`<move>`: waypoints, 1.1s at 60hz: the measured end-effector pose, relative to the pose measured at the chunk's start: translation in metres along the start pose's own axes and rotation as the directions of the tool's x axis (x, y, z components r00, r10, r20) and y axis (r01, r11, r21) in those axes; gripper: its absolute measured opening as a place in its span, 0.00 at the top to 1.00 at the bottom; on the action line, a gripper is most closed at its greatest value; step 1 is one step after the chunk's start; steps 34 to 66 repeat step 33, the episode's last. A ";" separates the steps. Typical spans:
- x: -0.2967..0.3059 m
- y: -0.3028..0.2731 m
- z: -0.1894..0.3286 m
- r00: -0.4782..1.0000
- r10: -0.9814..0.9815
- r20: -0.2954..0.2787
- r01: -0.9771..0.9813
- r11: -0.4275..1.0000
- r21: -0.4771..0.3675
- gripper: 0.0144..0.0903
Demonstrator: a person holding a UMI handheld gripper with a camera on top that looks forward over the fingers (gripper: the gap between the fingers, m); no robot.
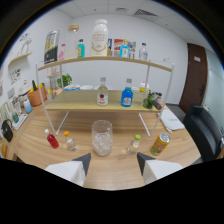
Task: Make me a cup of Vodka Sunrise.
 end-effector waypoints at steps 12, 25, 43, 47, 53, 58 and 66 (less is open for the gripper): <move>-0.017 -0.002 -0.010 1.000 0.002 -0.008 -0.002 1.000 0.007 0.06; -0.030 -0.005 -0.013 1.000 0.008 -0.003 -0.008 1.000 0.011 0.06; -0.032 -0.007 -0.012 1.000 0.010 -0.002 -0.010 1.000 0.011 0.06; -0.032 -0.007 -0.012 1.000 0.010 -0.002 -0.010 1.000 0.011 0.06; -0.032 -0.007 -0.012 1.000 0.010 -0.002 -0.010 1.000 0.011 0.06; -0.032 -0.007 -0.012 1.000 0.010 -0.002 -0.010 1.000 0.011 0.06; -0.032 -0.007 -0.012 1.000 0.010 -0.002 -0.010 1.000 0.011 0.06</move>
